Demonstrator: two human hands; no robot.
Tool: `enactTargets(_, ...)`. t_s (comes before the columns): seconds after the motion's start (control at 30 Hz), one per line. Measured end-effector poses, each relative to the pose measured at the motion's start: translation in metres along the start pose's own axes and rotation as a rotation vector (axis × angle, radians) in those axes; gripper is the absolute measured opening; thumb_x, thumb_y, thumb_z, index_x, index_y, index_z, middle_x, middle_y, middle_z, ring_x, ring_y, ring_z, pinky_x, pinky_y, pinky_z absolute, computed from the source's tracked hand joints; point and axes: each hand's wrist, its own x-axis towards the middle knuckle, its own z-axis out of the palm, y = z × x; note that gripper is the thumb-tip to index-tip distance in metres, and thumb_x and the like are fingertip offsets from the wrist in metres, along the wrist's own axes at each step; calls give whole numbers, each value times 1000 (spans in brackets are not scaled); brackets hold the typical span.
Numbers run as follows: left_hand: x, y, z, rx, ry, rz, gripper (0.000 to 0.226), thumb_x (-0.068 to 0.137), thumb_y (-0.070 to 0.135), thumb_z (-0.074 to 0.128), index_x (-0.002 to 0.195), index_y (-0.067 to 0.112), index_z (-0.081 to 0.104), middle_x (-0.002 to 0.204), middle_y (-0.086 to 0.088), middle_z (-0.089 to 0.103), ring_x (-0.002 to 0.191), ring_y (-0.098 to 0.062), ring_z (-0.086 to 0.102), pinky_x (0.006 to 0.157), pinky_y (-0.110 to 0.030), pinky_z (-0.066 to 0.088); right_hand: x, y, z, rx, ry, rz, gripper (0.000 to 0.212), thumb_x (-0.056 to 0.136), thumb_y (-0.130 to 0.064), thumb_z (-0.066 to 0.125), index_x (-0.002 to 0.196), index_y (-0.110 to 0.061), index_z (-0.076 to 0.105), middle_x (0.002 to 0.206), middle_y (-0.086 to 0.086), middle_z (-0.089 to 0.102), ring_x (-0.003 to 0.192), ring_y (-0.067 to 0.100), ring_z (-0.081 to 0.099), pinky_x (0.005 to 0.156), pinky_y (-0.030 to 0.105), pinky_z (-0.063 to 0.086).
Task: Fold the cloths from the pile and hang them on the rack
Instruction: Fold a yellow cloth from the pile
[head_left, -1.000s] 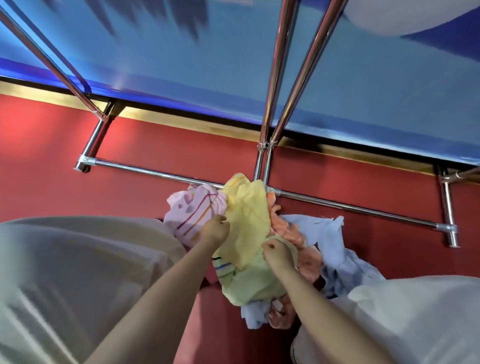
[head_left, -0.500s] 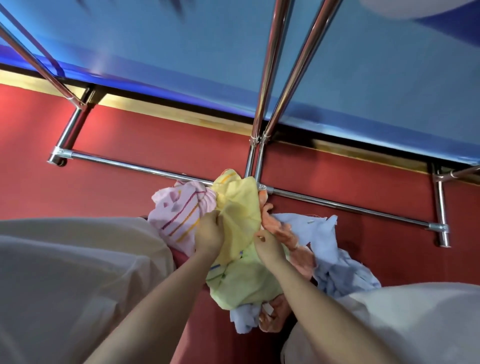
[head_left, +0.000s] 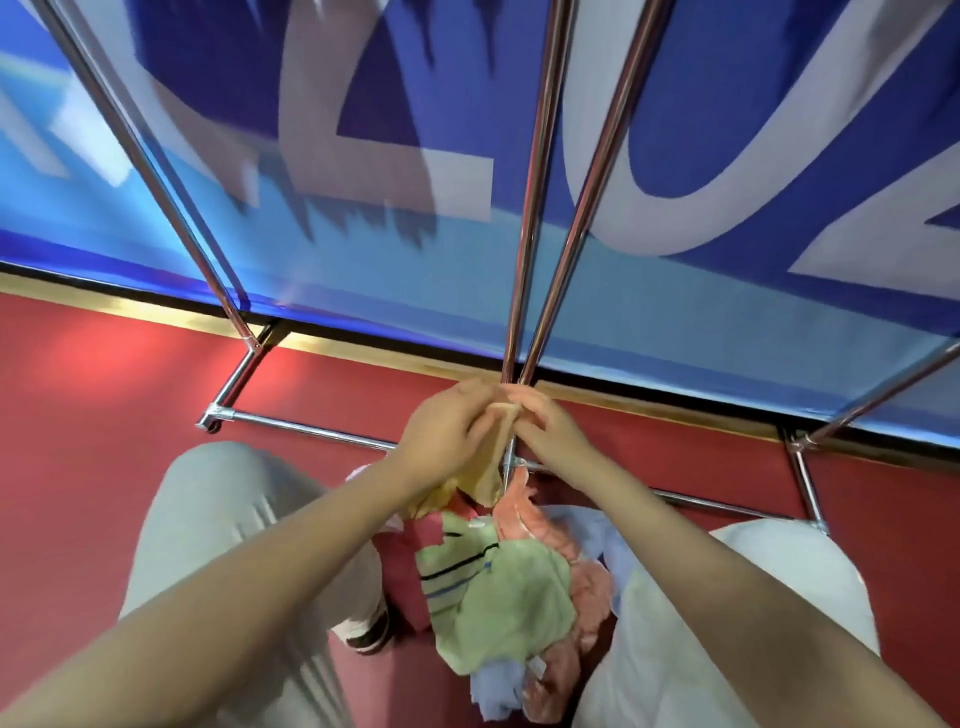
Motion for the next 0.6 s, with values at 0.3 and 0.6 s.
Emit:
enactTargets(0.3, -51, 36, -31, -332, 240, -277, 10, 93, 16, 62, 92, 16, 72, 88, 12, 67, 82, 6, 58, 74, -8, 41, -73, -35, 13, -105, 211, -111, 30, 78, -22, 75, 67, -31, 49, 63, -13, 50, 63, 5, 45, 62, 26, 36)
enactTargets(0.6, -71, 46, -24, -814, 379, -726, 19, 95, 28, 55, 92, 25, 74, 94, 1, 72, 89, -16, 63, 79, -35, 51, -139, 5, 8, -179, 25, 117, 23, 85, -26, 67, 66, -18, 57, 65, 1, 53, 61, 9, 45, 60, 31, 34)
